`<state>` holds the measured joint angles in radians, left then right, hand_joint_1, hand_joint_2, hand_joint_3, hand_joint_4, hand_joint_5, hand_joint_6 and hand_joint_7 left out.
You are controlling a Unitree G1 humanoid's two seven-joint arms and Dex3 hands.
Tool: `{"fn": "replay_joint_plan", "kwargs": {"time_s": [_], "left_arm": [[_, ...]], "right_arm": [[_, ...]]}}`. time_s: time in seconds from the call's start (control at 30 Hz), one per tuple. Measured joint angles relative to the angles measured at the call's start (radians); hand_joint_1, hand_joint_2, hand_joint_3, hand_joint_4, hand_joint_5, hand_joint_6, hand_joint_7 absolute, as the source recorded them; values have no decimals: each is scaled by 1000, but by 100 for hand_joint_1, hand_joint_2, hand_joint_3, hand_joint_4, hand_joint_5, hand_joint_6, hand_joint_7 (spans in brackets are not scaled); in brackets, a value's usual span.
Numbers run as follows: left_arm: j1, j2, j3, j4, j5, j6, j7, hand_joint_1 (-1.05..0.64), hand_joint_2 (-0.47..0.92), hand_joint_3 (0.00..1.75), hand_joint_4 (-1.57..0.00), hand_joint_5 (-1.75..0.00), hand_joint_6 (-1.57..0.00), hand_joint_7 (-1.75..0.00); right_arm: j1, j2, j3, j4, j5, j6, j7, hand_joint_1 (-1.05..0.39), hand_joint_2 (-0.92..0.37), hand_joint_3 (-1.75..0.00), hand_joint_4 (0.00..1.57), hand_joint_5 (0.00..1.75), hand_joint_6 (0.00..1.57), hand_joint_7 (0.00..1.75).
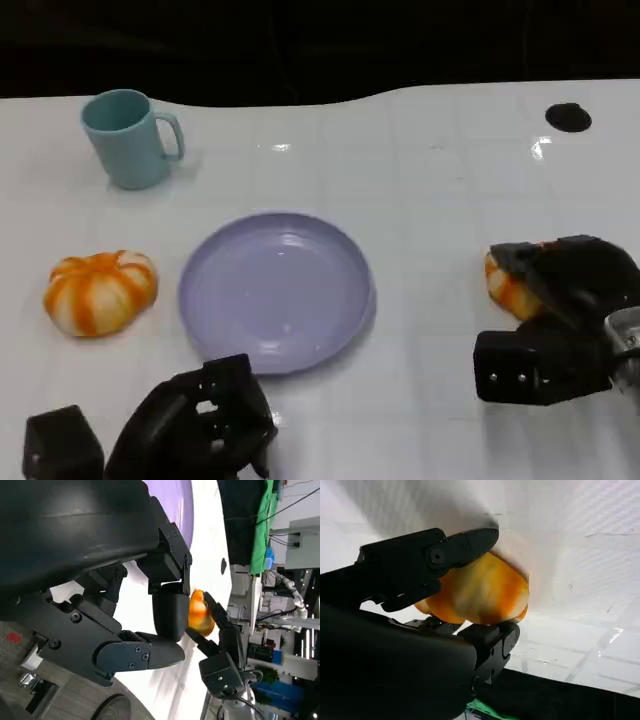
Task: Grasp the bread from the table and place it into the plate.
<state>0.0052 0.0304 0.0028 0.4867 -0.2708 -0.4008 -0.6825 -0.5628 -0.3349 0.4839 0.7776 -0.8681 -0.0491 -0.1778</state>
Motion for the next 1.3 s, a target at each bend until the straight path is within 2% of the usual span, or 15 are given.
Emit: {"fn": "replay_joint_plan", "kwargs": {"time_s": [0.03, 0.1, 0.13, 0.17, 0.23, 0.3, 0.37, 0.5, 0.63, 0.7, 0.77, 0.8, 0.9, 1.03, 1.3], "left_arm": [[1, 0, 0, 0, 0, 0, 0, -55, 69, 57, -81, -175, -78, -139], [1, 0, 0, 0, -1, 0, 0, -56, 70, 58, -81, -175, -78, -140], [1, 0, 0, -1, 0, 0, 0, -57, 70, 58, -81, -175, -78, -140], [1, 0, -1, -4, 1, 0, 1, -56, 70, 58, -81, -175, -78, -140], [1, 1, -2, -11, 9, 0, 1, -54, 70, 58, -82, -175, -77, -141], [1, 1, -2, -12, 10, 0, 1, -54, 70, 58, -81, -175, -76, -140], [1, 0, -1, -10, 7, 0, 0, -55, 71, 56, -81, -175, -77, -140], [4, 0, -1, -12, 2, 1, 1, -56, 72, 56, -81, -175, -77, -140], [7, 0, -3, -25, 3, 1, 1, -55, 71, 55, -81, -175, -77, -141], [7, 0, -3, -26, 3, 4, 1, -54, 71, 55, -82, -175, -78, -141], [8, 0, -3, -28, 3, 10, 1, -54, 71, 55, -82, -175, -78, -141], [9, 0, -3, -29, 3, 11, 2, -54, 71, 56, -82, -175, -77, -141], [12, 0, -3, -32, 3, 16, 4, -54, 71, 56, -82, -175, -77, -141], [16, 0, -2, -31, 2, 10, 2, -53, 71, 56, -81, -175, -76, -141], [16, 11, -1, -28, 21, 3, 4, -57, 72, 55, -81, -175, -77, -144]], "right_arm": [[0, 2, -6, 12, 17, -27, -30, -23, -90, 0, 91, 100, 113, 7], [-1, 2, -12, 35, 43, -74, -89, -18, -91, -1, 89, 149, 128, 10], [-3, 2, -12, 52, 45, -102, -124, -17, -92, -2, 88, 164, 133, 13], [-4, 2, -11, 67, 45, -123, -153, -15, -91, -3, 86, 169, 134, 21], [-8, 3, -7, 100, 46, -167, -212, -12, -91, -10, 80, 174, 85, 127], [-12, 6, -7, 133, 56, -208, -266, -12, -91, -11, 79, 174, 71, 152], [-13, 10, -6, 155, 58, -229, -310, -9, -89, -11, 82, 175, 72, 158], [-23, 18, -2, 184, 57, -272, -419, -7, -86, -10, 88, 175, 79, 151], [-36, 29, 1, 193, 57, -310, -517, -7, -88, -14, 90, 175, 78, 161], [-41, 38, 1, 193, 59, -341, -547, -6, -61, -64, 92, 175, 76, 166], [-43, 47, 1, 187, 59, -364, -567, -8, -45, -96, 93, 175, 74, 169], [-43, 49, 1, 178, 59, -372, -570, -8, -41, -104, 93, 175, 74, 169], [-41, 54, -4, 125, 71, -386, -560, -10, -37, -117, 95, 175, 75, 170], [-23, 73, -17, 29, 118, -425, -520, -7, -23, -141, 100, 175, 80, 168], [-15, 164, -23, -59, 143, -463, -462, -9, -11, -156, 106, 175, 84, 175]]}}
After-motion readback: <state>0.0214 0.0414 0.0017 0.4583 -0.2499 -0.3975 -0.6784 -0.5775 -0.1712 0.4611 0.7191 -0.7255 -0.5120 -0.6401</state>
